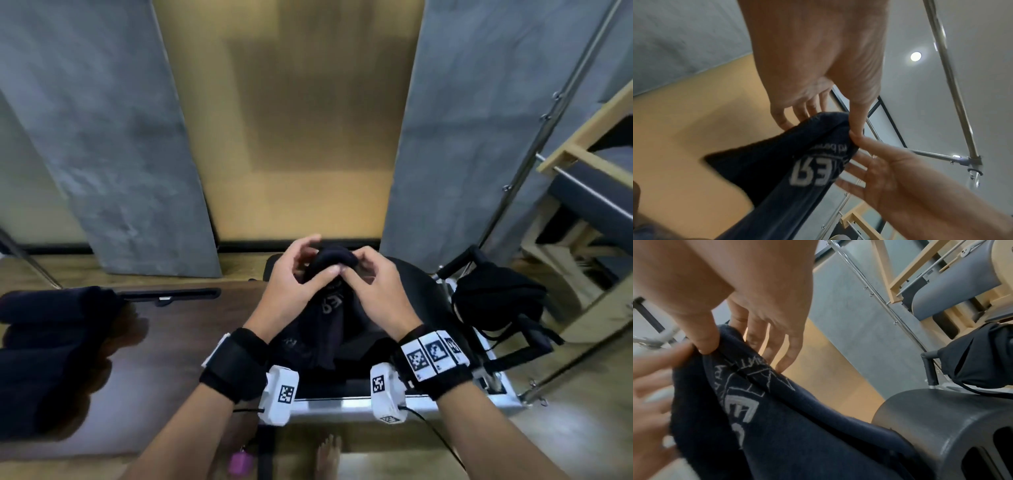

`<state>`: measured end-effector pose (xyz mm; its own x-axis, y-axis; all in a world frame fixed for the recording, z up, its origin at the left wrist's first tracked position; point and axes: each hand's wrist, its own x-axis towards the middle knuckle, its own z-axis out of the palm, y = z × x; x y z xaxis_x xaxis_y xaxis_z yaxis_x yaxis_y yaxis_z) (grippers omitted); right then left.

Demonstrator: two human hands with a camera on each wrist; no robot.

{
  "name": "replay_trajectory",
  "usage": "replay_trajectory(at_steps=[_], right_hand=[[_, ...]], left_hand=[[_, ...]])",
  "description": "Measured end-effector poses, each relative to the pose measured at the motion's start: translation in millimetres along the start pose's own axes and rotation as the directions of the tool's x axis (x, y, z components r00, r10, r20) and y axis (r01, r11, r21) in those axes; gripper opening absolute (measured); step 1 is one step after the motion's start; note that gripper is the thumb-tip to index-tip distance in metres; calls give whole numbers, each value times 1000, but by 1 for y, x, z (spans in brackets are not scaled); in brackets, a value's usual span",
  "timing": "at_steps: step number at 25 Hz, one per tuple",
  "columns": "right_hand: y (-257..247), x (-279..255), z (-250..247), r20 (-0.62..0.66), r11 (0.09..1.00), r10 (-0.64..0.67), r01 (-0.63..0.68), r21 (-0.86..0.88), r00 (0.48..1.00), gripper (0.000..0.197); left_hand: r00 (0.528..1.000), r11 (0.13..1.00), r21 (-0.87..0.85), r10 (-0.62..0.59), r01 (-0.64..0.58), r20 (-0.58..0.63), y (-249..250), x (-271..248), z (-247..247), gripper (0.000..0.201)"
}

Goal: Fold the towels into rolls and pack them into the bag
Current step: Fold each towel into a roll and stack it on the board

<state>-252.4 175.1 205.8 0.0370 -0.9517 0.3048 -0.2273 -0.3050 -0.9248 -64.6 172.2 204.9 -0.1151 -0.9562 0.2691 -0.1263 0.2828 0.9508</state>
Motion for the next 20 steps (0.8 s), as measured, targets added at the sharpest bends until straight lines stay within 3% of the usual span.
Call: replay_trajectory(at_steps=[1, 2, 5, 9, 13, 17, 20], right_hand=[[-15, -15, 0, 12, 1000, -13, 12, 18, 1000, 7], [-28, -30, -1, 21, 999, -28, 27, 30, 999, 7], [-57, -61, -3, 27, 994, -40, 37, 100, 999, 5], [-85, -95, -1, 118, 994, -16, 3, 112, 993, 18], [-114, -121, 24, 317, 996, -25, -3, 86, 948, 43], [-138, -147, 59, 347, 996, -83, 82, 18, 934, 10], [-146, -170, 82, 336, 998, 2, 20, -62, 942, 42]], left_hand=[[1000, 1000, -7, -29, 29, 8, 5, -19, 0, 57], [999, 999, -12, -45, 45, 15, 10, -36, 0, 53], [999, 999, 36, 33, -32, -7, 24, -71, -8, 6], [986, 991, 40, 133, -130, -103, 59, -106, -36, 11], [984, 963, 201, 178, -179, 22, 92, -135, -58, 10], [978, 957, 220, 161, -188, 136, 102, -181, -101, 7], [981, 949, 258, 162, -183, 104, 98, -214, -153, 5]])
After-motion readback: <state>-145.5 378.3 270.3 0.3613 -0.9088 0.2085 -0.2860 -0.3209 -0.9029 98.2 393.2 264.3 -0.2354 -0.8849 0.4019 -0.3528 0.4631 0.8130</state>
